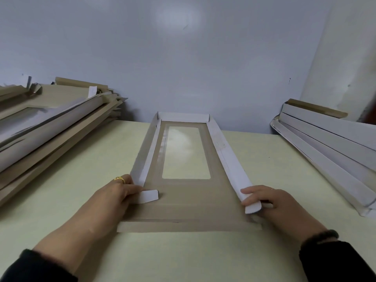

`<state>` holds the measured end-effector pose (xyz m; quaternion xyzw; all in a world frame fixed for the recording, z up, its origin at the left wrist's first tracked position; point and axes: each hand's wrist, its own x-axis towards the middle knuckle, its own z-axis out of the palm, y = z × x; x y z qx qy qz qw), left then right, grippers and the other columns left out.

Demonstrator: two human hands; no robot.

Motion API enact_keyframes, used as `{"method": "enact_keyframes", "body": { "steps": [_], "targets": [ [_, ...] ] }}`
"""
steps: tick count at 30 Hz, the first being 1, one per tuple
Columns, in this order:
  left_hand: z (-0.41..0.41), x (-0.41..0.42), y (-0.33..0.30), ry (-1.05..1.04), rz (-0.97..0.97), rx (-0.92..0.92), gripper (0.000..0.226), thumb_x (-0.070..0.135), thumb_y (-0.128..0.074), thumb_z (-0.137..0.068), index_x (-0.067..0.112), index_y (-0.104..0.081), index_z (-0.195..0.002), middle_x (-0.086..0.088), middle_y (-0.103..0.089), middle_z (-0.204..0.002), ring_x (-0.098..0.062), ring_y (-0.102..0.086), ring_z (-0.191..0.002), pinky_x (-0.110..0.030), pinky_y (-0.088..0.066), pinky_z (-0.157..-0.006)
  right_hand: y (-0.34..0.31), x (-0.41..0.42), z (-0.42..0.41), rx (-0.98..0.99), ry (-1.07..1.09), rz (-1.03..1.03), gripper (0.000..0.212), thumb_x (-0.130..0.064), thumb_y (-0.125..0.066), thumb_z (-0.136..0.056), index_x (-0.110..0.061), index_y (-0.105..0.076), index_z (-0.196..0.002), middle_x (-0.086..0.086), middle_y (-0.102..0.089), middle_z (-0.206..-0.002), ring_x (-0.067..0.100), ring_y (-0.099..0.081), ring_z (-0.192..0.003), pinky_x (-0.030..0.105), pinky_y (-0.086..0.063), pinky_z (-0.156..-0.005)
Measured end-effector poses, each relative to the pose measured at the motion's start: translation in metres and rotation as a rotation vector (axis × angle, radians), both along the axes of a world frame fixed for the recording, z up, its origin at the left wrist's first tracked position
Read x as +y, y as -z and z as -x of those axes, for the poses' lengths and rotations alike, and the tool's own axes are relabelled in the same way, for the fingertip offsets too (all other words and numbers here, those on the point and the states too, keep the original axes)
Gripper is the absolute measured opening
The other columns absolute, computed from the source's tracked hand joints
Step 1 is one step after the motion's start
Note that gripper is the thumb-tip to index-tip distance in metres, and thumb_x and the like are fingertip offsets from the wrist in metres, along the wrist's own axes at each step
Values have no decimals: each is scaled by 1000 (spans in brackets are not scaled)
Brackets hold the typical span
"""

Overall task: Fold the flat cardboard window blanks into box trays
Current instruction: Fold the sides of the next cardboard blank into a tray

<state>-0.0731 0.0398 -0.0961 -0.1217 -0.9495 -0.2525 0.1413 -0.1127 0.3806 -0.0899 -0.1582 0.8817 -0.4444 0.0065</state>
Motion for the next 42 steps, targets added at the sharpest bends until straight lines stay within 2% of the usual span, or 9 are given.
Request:
{"method": "enact_keyframes", "body": {
  "steps": [5, 9, 13, 17, 21, 27, 31, 39, 42],
  "targets": [
    [0, -3, 1, -13, -29, -41, 53, -8, -44, -88, 38, -68, -100, 18, -46, -80, 7, -47, -84, -8, -37, -65, -4, 12, 0, -126, -39, 191, 26, 5, -52, -88, -12, -72, -88, -16, -69, -97, -14, -59, -90, -2, -37, -72],
    [-2, -2, 0, 27, -85, -86, 69, -10, -39, -89, 56, -57, -97, 7, -46, -86, -1, -46, -82, -11, -37, -66, -1, 1, 0, 23, 103, 264, 16, 9, -59, -82, -6, -63, -77, 2, -65, -72, 6, -58, -63, 8, -42, -61],
    [-3, -2, 0, 36, -85, -63, 74, -14, -39, -86, 57, -55, -99, 7, -46, -85, -1, -46, -82, -10, -37, -65, 6, -21, -1, 305, 185, -30, 23, 4, -69, -74, -9, -50, -66, -4, -48, -58, 12, -47, -60, 14, -35, -56],
    [-4, -3, 2, -18, -154, 4, 53, -11, -46, -86, 41, -56, -91, 14, -52, -83, 1, -48, -84, -10, -37, -67, -1, -26, -5, 419, 23, -269, 35, 14, -57, -75, -20, -50, -71, -17, -48, -70, 6, -46, -70, 14, -36, -66],
    [-5, -4, 1, -18, -165, 15, 43, -12, -52, -84, 30, -60, -77, 17, -56, -87, -3, -49, -78, -12, -37, -63, -11, -15, -11, 211, -80, -342, 71, 24, -33, -64, -40, -44, -94, -21, -44, -93, 1, -47, -91, 6, -35, -76],
    [-7, -7, -4, -18, -216, -16, 51, -20, -50, -80, 26, -72, -87, 24, -57, -100, -5, -53, -82, -9, -38, -66, -17, -11, -18, -41, -132, -443, 72, 4, -46, -74, -60, -25, -101, -21, -35, -106, 6, -37, -111, 11, -34, -82],
    [-15, -14, -9, 45, -276, -156, 70, -25, -39, -75, 31, -66, -106, 19, -61, -104, -5, -54, -91, -14, -42, -64, -18, -16, -19, 78, -103, -426, 56, -14, -68, -76, -52, -36, -102, -20, -40, -93, -10, -43, -84, 2, -32, -74],
    [-18, -14, -15, 89, -396, -290, 51, -15, -58, -80, 28, -69, -105, 7, -60, -112, -8, -59, -85, -23, -48, -67, -3, -19, -10, 203, 39, -140, 33, -9, -68, -77, -38, -55, -83, 0, -50, -64, 4, -42, -47, 12, -31, -50],
    [-18, -16, -16, 120, -465, -332, 32, 2, -72, -75, 25, -74, -96, 9, -60, -112, -16, -61, -84, -28, -51, -72, 4, -22, -7, 190, 101, 19, 30, -4, -66, -77, -31, -55, -72, 1, -47, -58, 7, -35, -50, 13, -30, -49]
  ]
}}
